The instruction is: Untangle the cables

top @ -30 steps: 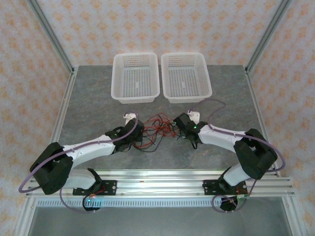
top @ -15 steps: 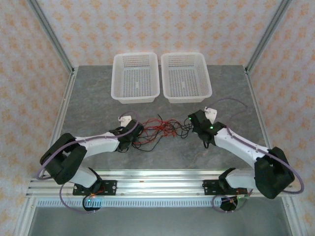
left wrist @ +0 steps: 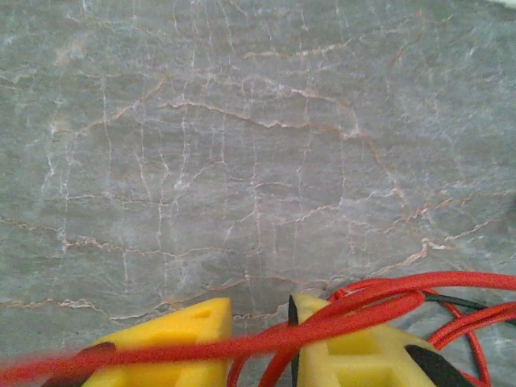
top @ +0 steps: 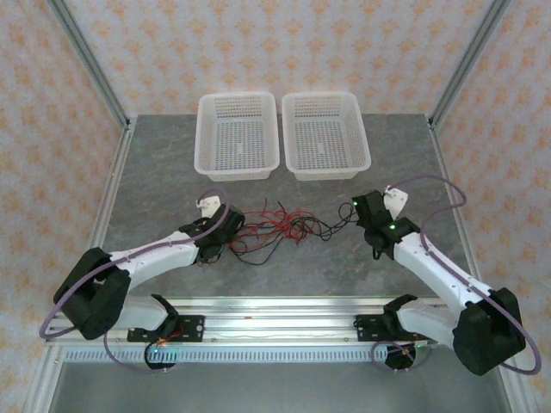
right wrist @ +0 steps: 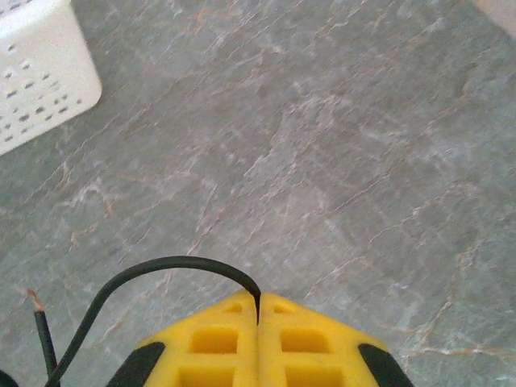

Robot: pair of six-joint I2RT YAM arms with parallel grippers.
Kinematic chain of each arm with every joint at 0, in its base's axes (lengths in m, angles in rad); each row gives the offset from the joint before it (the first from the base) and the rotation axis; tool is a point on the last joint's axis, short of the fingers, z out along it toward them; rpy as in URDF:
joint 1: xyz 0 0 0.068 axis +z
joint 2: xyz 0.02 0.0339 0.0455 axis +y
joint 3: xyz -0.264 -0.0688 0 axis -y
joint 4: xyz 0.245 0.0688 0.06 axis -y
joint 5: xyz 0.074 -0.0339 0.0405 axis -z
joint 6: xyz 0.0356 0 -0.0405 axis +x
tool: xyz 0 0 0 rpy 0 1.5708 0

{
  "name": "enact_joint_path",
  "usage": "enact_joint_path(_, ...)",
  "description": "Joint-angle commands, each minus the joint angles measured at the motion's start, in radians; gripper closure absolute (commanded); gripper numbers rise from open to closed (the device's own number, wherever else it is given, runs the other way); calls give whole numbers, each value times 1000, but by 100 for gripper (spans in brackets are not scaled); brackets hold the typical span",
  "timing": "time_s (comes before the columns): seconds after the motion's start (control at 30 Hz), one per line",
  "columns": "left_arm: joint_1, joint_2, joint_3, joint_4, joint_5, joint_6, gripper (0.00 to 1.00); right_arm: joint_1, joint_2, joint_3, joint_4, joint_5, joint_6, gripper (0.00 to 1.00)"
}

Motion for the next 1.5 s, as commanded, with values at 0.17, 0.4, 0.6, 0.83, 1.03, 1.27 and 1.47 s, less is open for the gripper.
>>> enact_joint_path(0.17, 12, -30, 80, -49, 1, 72, 66, -108, -49, 53, -19, 19, -66, 100)
enact_joint_path(0.4, 10, -8, 155, -11, 124, 150, 47, -136, -47, 32, 16, -77, -73, 96)
enact_joint_path(0.6, 4, -57, 213, -39, 179, 193, 32, -135, -56, 64, 7, -290, -101, 63)
enact_joint_path(0.83, 3, -124, 267, -125, 189, 203, 14, -90, -101, 123, -5, -471, -91, 42)
enact_joint_path(1.03, 3, -134, 298, -228, 154, 163, 16, 42, -78, 181, -3, -489, -61, 42)
enact_joint_path(1.27, 10, -98, 269, -244, 158, 64, 26, 250, 70, 237, 41, -429, -45, 45)
enact_joint_path(1.47, 27, -43, 219, -64, 207, 41, 35, 280, 128, 245, 66, -410, -56, 49)
